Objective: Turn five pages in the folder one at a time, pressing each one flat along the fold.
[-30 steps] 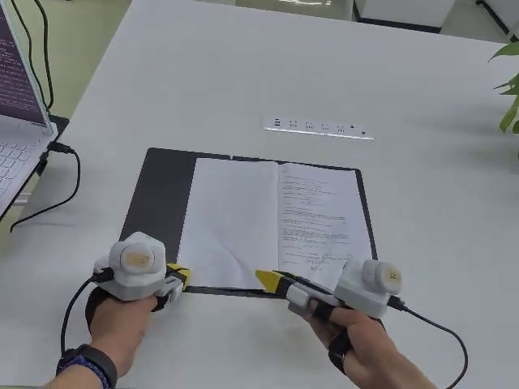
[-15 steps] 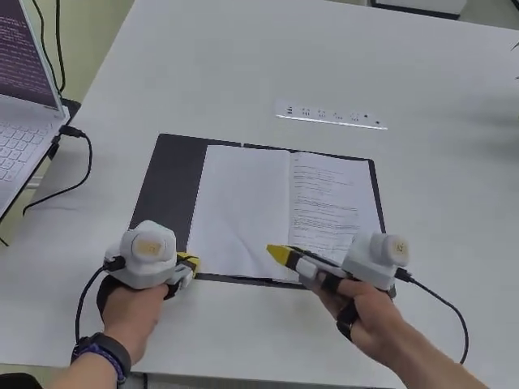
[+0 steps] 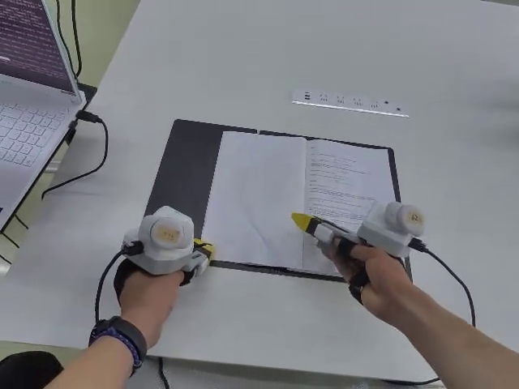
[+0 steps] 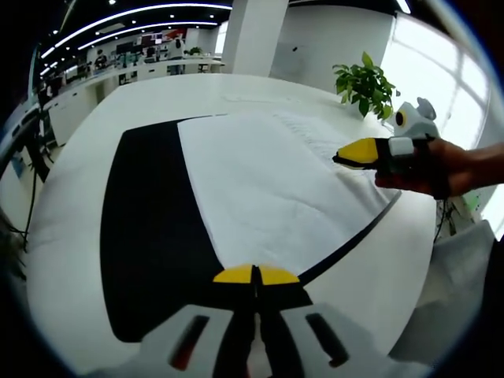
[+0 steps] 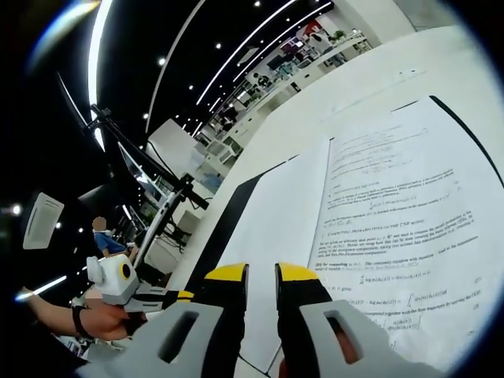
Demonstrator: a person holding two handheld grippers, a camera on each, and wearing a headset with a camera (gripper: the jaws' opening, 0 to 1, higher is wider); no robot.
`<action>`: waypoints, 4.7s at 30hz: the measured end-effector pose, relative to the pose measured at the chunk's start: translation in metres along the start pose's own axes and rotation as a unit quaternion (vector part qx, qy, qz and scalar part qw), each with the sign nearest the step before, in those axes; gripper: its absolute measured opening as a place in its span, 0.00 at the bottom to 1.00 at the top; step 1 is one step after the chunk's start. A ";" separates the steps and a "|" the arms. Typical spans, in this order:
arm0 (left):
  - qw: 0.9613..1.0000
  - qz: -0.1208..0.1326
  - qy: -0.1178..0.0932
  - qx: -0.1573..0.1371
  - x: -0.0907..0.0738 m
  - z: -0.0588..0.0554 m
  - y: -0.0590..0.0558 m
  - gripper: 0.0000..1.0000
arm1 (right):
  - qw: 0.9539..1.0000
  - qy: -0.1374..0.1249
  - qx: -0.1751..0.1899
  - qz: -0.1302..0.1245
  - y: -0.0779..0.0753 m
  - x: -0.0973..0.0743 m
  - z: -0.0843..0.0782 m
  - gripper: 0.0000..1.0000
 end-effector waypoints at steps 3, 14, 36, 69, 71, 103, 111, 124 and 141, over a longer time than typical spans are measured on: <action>1.000 0.001 0.002 0.003 0.000 0.000 0.000 0.00 | 1.000 -0.007 0.004 -0.006 -0.005 0.004 0.008 0.08; 1.000 0.002 0.005 0.007 0.002 0.001 0.000 0.00 | 1.000 -0.018 0.022 -0.012 -0.021 0.019 0.024 0.00; 1.000 -0.001 0.007 0.015 0.003 0.001 0.001 0.00 | 0.998 -0.022 0.047 -0.020 -0.039 0.038 0.027 0.00; 1.000 0.001 0.002 -0.010 0.005 0.000 0.001 0.00 | 0.990 -0.101 0.075 -0.057 -0.035 0.066 0.066 0.00; 1.000 0.000 0.002 -0.011 0.005 0.000 0.001 0.00 | 0.990 -0.104 0.078 -0.058 -0.036 0.067 0.068 0.00; 1.000 -0.003 0.004 -0.015 0.005 -0.001 0.004 0.00 | 0.985 -0.124 0.075 -0.089 -0.074 0.114 0.118 0.00; 1.000 -0.003 0.004 -0.014 0.006 -0.001 0.004 0.00 | 0.986 -0.128 0.064 -0.090 -0.075 0.114 0.115 0.00; 1.000 -0.005 0.004 -0.009 0.007 -0.002 0.004 0.00 | 0.990 -0.110 0.028 -0.079 -0.058 0.102 0.100 0.00; 1.000 -0.003 -0.003 -0.011 0.004 -0.001 0.002 0.00 | 0.994 -0.085 0.021 -0.060 -0.033 0.077 0.072 0.00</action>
Point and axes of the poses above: the centre of the closed fingertips' face, and the gripper's own axes: x roughly forward along the fingers, y roughly to its left, z roughly out of its top, the point moved 4 cm from there along -x, roughly backward along the fingers, and after that the axes turned 1 degree about -y, right-handed, at the moved point
